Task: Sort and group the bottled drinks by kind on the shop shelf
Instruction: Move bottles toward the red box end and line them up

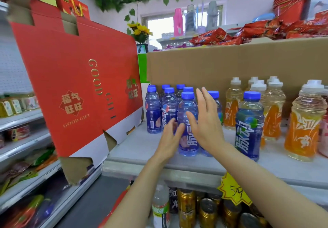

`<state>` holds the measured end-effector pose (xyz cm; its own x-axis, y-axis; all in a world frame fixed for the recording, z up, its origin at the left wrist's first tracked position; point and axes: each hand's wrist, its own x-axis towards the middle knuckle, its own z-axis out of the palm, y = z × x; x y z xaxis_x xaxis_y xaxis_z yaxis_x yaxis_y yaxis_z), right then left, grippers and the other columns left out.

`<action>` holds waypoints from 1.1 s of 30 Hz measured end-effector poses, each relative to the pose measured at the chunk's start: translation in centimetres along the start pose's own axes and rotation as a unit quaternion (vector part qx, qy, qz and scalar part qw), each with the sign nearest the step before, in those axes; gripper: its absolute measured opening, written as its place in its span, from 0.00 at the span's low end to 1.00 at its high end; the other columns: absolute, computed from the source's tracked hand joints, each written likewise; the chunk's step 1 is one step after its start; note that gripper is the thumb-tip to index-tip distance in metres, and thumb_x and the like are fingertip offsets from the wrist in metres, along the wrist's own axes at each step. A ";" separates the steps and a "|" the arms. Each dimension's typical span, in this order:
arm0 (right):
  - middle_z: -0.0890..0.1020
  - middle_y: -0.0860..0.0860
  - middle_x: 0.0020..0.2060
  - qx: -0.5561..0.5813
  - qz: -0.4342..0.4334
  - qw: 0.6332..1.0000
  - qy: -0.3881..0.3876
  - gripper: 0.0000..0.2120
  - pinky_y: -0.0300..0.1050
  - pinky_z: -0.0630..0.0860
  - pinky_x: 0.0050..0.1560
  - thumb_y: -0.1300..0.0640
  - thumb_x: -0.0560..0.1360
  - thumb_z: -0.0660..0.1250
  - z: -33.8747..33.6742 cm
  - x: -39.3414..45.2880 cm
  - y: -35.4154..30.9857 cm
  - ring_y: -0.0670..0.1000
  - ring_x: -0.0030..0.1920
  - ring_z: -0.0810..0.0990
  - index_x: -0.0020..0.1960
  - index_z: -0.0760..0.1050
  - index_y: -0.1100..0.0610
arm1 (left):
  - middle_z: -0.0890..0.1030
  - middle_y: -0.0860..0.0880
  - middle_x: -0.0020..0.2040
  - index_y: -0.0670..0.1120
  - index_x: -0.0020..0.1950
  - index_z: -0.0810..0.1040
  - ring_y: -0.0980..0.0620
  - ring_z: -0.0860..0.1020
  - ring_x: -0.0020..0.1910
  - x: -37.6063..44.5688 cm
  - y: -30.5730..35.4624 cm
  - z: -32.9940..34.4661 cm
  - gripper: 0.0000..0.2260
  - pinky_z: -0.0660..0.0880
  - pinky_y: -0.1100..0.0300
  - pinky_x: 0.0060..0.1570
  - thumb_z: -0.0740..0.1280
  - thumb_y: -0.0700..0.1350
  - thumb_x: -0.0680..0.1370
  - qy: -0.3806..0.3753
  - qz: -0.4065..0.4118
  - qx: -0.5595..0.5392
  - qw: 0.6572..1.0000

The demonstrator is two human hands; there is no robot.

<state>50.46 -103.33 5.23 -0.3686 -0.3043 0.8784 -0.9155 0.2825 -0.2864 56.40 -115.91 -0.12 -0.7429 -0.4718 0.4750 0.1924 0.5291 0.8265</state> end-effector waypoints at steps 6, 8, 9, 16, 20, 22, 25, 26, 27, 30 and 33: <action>0.64 0.63 0.75 -0.094 -0.018 0.995 -0.024 0.30 0.58 0.61 0.75 0.53 0.81 0.64 2.6 2.9 -0.1 0.63 0.75 0.61 0.77 0.59 0.64 | 0.64 0.41 0.76 0.41 0.78 0.60 0.42 0.65 0.75 7.9 -4.1 -7.7 0.29 0.65 0.44 0.73 0.63 0.52 0.82 0.210 -0.120 0.071 0.968; 0.65 0.61 0.74 -0.084 0.008 0.996 -0.026 0.30 0.57 0.67 0.72 0.54 0.80 0.65 3.6 2.9 -0.1 0.62 0.73 0.65 0.77 0.60 0.64 | 0.59 0.40 0.79 0.39 0.80 0.54 0.41 0.61 0.77 10.7 -5.1 -8.6 0.35 0.64 0.43 0.74 0.66 0.52 0.81 0.179 -0.164 0.084 0.967; 0.64 0.60 0.74 -0.080 0.019 0.996 -0.023 0.30 0.55 0.69 0.70 0.55 0.80 0.65 4.0 2.8 -0.1 0.61 0.72 0.66 0.76 0.60 0.64 | 0.61 0.40 0.78 0.39 0.79 0.56 0.40 0.63 0.76 11.9 -5.6 -8.8 0.36 0.65 0.44 0.72 0.69 0.52 0.80 0.157 -0.164 0.073 0.971; 0.63 0.57 0.74 -0.052 0.046 0.997 0.037 0.27 0.44 0.62 0.70 0.58 0.79 0.65 5.4 2.1 -0.4 0.55 0.73 0.63 0.75 0.62 0.62 | 0.81 0.46 0.57 0.47 0.61 0.73 0.46 0.81 0.54 15.0 -8.8 -8.6 0.22 0.78 0.47 0.59 0.77 0.40 0.71 0.094 -0.134 -0.057 0.985; 0.63 0.58 0.74 -0.048 0.047 0.997 0.043 0.26 0.49 0.67 0.69 0.59 0.79 0.66 5.3 2.0 -0.7 0.57 0.73 0.65 0.74 0.62 0.62 | 0.81 0.45 0.56 0.48 0.58 0.79 0.44 0.79 0.57 14.1 -8.9 -8.6 0.29 0.78 0.44 0.59 0.82 0.56 0.62 0.161 -0.122 0.042 0.978; 0.63 0.58 0.74 -0.048 0.044 0.997 0.041 0.26 0.52 0.68 0.69 0.59 0.79 0.65 5.3 2.0 -0.6 0.58 0.73 0.64 0.75 0.62 0.63 | 0.75 0.43 0.65 0.46 0.68 0.74 0.42 0.71 0.66 13.1 -8.8 -8.5 0.38 0.72 0.45 0.66 0.82 0.57 0.62 0.180 -0.142 0.105 0.968; 0.63 0.58 0.74 -0.046 0.043 0.997 0.035 0.26 0.52 0.69 0.69 0.59 0.80 0.65 5.2 2.0 -0.7 0.58 0.73 0.64 0.74 0.62 0.63 | 0.72 0.43 0.70 0.44 0.72 0.65 0.42 0.72 0.69 11.6 -9.0 -9.2 0.40 0.71 0.45 0.68 0.82 0.46 0.66 0.134 -0.160 0.059 0.976; 0.63 0.58 0.74 -0.046 0.045 0.997 0.034 0.26 0.51 0.70 0.68 0.59 0.80 0.65 5.1 2.0 -0.7 0.57 0.73 0.65 0.74 0.62 0.63 | 0.74 0.43 0.69 0.43 0.71 0.65 0.42 0.74 0.67 11.4 -9.2 -9.5 0.39 0.72 0.46 0.66 0.82 0.43 0.67 0.115 -0.170 0.053 0.977; 0.63 0.58 0.75 -0.048 0.046 0.997 0.033 0.26 0.51 0.70 0.68 0.59 0.80 0.65 5.1 2.1 -0.8 0.57 0.73 0.65 0.75 0.62 0.63 | 0.76 0.44 0.68 0.42 0.70 0.65 0.42 0.76 0.65 11.3 -9.3 -9.7 0.37 0.74 0.47 0.64 0.81 0.43 0.68 0.103 -0.178 0.064 0.976; 0.62 0.58 0.75 -0.055 0.043 0.997 0.026 0.26 0.51 0.73 0.66 0.58 0.80 0.65 4.9 2.1 -0.8 0.58 0.73 0.66 0.75 0.61 0.62 | 0.79 0.46 0.63 0.44 0.68 0.70 0.43 0.79 0.61 11.5 -9.6 -9.7 0.36 0.76 0.47 0.61 0.83 0.48 0.65 0.103 -0.168 0.105 0.975; 0.61 0.57 0.75 -0.056 0.041 0.997 0.016 0.27 0.50 0.71 0.65 0.57 0.80 0.65 4.8 2.0 -0.5 0.57 0.73 0.65 0.75 0.61 0.62 | 0.80 0.45 0.60 0.46 0.65 0.75 0.42 0.81 0.58 13.0 -11.6 -9.2 0.37 0.79 0.43 0.58 0.82 0.53 0.59 0.117 -0.170 0.139 0.969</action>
<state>49.44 -108.40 5.30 -0.4352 -0.2477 0.8656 -0.8581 0.4050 -0.3156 50.40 -134.65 -0.82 -0.5610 -0.7819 0.2720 -0.2423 0.4693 0.8491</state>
